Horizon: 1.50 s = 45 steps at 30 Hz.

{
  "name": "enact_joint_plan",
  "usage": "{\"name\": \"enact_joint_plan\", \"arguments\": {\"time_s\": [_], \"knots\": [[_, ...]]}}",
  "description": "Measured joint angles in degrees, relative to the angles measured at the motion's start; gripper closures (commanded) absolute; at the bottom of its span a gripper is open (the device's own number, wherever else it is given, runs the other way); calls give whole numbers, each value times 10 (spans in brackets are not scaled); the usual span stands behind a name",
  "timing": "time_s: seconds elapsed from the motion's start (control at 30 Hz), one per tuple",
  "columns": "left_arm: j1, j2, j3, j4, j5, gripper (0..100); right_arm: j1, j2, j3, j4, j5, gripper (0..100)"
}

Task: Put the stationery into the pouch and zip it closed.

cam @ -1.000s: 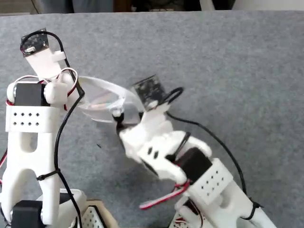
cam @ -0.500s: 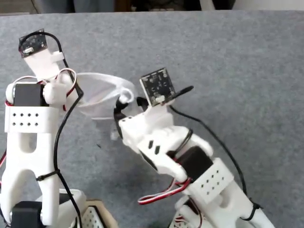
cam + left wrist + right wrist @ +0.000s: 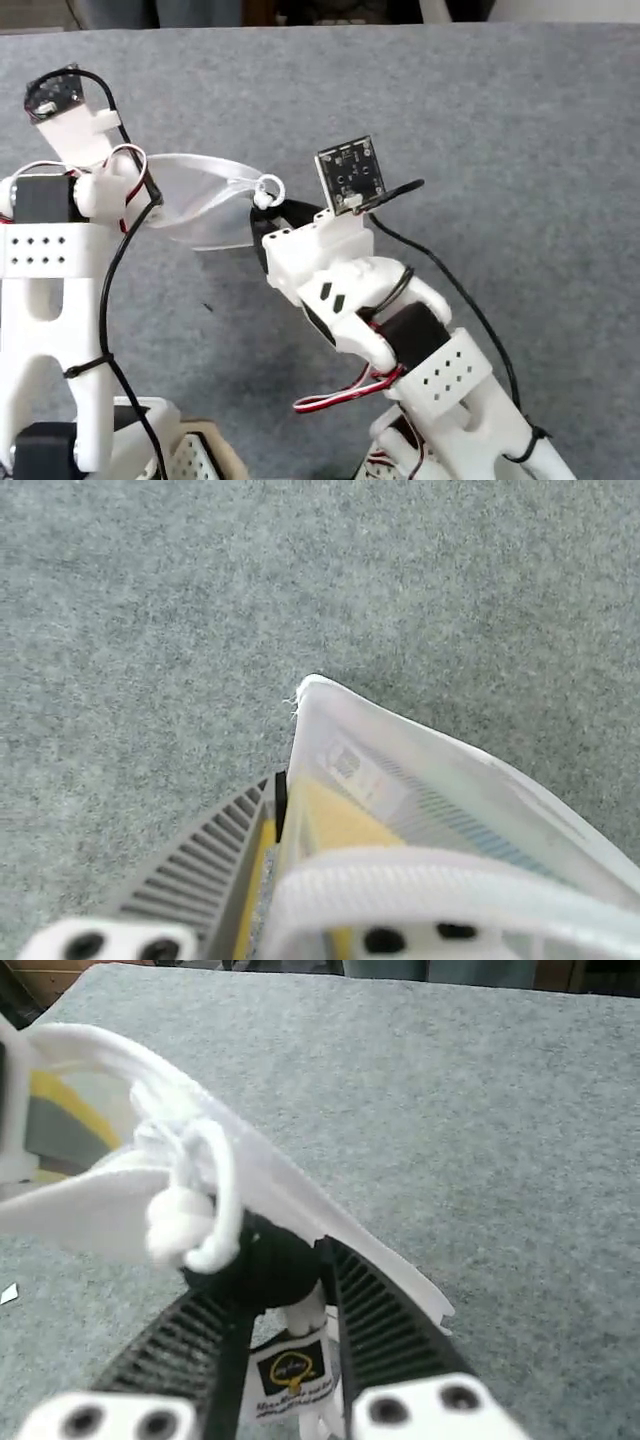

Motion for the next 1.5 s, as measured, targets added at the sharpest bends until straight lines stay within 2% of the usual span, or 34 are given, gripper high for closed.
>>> {"name": "enact_joint_plan", "arguments": {"time_s": [0.1, 0.3, 0.43, 0.57, 0.67, 1.03, 1.5], "knots": [[0, 0, 3, 0, 0, 971, 0, -2, 0, 16, 24, 986], [0, 0, 3, -5, -2, 961, -2, -45, -30, 129, 164, 986], [22, 0, 3, -6, -55, 825, -4, -87, -75, 192, 214, 986], [40, -1, 1, 5, -64, 707, -4, -98, -80, 201, 218, 986], [40, 0, -17, 32, -68, 673, -4, -98, -80, 201, 218, 986], [42, -54, -120, 87, -112, 674, -3, -107, -84, 202, 219, 986], [59, -283, -172, 89, -108, 676, -7, -104, -89, 201, 218, 986]]}}
